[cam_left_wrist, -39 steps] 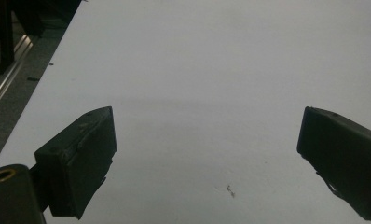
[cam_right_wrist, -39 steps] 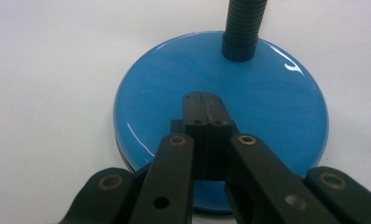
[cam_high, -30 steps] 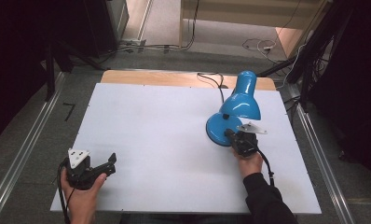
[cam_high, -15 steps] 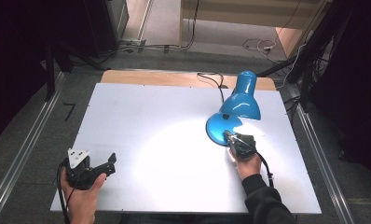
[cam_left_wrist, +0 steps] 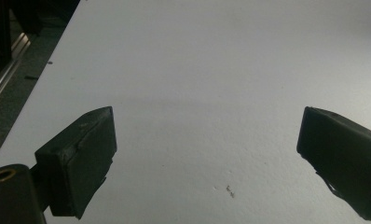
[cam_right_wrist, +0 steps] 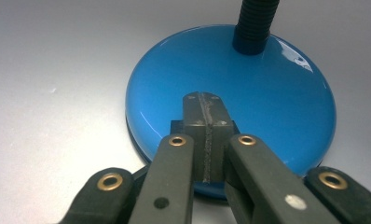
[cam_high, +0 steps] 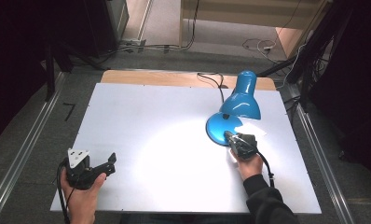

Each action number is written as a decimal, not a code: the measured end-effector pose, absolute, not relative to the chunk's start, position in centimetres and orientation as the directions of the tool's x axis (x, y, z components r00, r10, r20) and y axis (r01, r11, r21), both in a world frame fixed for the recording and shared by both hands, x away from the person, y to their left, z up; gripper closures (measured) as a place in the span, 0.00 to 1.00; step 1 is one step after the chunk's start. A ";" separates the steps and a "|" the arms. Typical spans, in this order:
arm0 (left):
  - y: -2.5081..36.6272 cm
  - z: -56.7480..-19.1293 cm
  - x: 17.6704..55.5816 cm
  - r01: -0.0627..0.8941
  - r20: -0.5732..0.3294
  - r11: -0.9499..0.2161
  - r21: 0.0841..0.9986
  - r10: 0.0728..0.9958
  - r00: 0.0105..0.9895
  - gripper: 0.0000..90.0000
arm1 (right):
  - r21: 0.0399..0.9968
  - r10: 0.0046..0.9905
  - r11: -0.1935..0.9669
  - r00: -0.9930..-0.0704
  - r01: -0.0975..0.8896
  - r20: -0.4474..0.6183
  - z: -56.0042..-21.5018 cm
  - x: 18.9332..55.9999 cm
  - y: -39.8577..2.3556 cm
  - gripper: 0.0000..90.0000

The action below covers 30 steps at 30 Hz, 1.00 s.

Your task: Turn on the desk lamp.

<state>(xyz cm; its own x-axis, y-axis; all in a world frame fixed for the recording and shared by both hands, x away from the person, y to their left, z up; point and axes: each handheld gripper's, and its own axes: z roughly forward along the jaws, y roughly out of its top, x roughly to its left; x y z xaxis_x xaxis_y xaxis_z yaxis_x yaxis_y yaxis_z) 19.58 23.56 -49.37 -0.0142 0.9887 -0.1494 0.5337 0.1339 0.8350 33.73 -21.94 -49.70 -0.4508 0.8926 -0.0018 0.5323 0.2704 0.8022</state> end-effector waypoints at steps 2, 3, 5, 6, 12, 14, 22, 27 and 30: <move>23.6 -49.4 19.6 0.535 -0.150 0.134 0.834 0.989 -0.014 0.06 | 0.804 0.893 0.264 -0.450 0.533 0.005 -49.6 33.6 -22.0 0.90; 23.6 -49.4 19.6 0.535 -0.150 0.135 0.834 0.989 -0.014 0.06 | 0.804 0.892 0.258 -0.451 0.535 0.013 -49.6 33.6 -22.0 0.88; 23.6 -49.4 19.6 0.535 -0.151 0.135 0.834 0.988 -0.015 0.06 | 0.807 0.893 0.251 -0.449 0.535 0.020 -49.5 33.6 -22.2 0.87; 23.6 -49.4 19.6 0.535 -0.151 0.135 0.834 0.988 -0.014 0.06 | 0.807 0.893 0.251 -0.449 0.535 0.020 -49.5 33.6 -22.2 0.86; 23.5 -49.4 19.6 0.535 -0.151 0.133 0.834 0.988 -0.010 0.06 | 0.804 0.894 0.226 -0.445 0.549 0.053 -49.3 33.6 -22.8 0.76; 23.5 -49.4 19.6 0.535 -0.151 0.132 0.834 0.989 -0.009 0.06 | 0.804 0.892 0.232 -0.449 0.547 0.048 -49.2 33.5 -22.8 0.72; 23.4 -49.4 19.6 0.538 -0.152 0.131 0.833 0.988 -0.006 0.06 | 0.797 0.881 0.236 -0.468 0.556 0.066 -48.8 33.2 -23.0 0.53; 23.4 -49.4 19.6 0.539 -0.152 0.131 0.832 0.988 -0.005 0.06 | 0.794 0.875 0.241 -0.479 0.558 0.071 -48.5 33.0 -23.3 0.43; 23.4 -49.4 19.6 0.539 -0.153 0.131 0.832 0.988 -0.004 0.06 | 0.796 0.872 0.247 -0.485 0.553 0.066 -48.3 32.8 -23.6 0.42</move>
